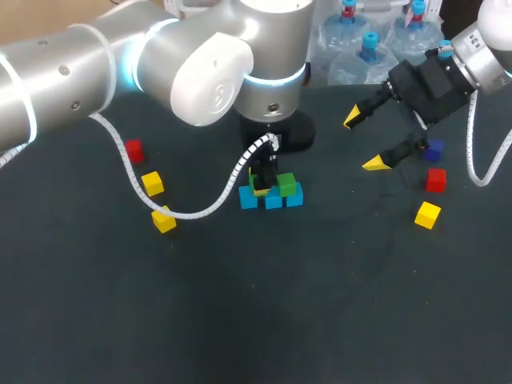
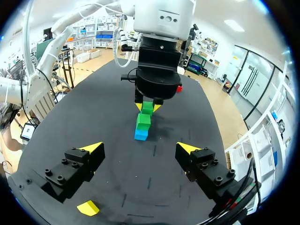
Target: Place the blue cubes, place green cubes on the blue cubes, place the yellow cubes on the green cubes, then place the red cubes on the yellow cubes, and place purple cube on the red cubes.
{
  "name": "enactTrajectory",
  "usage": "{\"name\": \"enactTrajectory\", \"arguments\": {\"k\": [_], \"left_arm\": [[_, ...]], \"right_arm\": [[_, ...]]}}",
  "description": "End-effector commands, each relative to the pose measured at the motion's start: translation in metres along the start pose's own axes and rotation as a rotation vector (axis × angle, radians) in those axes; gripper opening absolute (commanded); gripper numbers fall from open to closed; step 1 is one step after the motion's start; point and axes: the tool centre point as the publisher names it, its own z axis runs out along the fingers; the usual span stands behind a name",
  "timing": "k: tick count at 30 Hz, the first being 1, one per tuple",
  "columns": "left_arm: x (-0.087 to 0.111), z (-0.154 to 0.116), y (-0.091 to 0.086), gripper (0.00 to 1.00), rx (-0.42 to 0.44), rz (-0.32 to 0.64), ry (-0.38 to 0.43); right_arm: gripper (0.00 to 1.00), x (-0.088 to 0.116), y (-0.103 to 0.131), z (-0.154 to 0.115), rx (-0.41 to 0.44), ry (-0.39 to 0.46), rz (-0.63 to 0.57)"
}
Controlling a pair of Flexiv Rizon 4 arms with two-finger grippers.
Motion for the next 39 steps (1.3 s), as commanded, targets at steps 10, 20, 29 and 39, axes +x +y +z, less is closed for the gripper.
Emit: {"name": "enactTrajectory", "arguments": {"k": [10,20,29,39], "left_arm": [[-0.001,0.000,0.000,0.47,0.001,0.012,0.003],[0.005,-0.004,0.001,1.00,0.006,0.018,-0.053],[0.019,-0.013,0.006,1.00,0.057,0.103,-0.111],[0.052,-0.005,0.004,1.00,0.114,0.072,-0.256]], "right_arm": [[1.00,0.000,0.000,0.000,0.001,-0.001,-0.001],[1.00,0.000,0.000,0.000,0.001,-0.001,-0.001],[1.00,0.000,0.000,0.000,0.001,-0.001,-0.001],[1.00,0.000,0.000,0.000,0.001,-0.001,-0.001]]}}
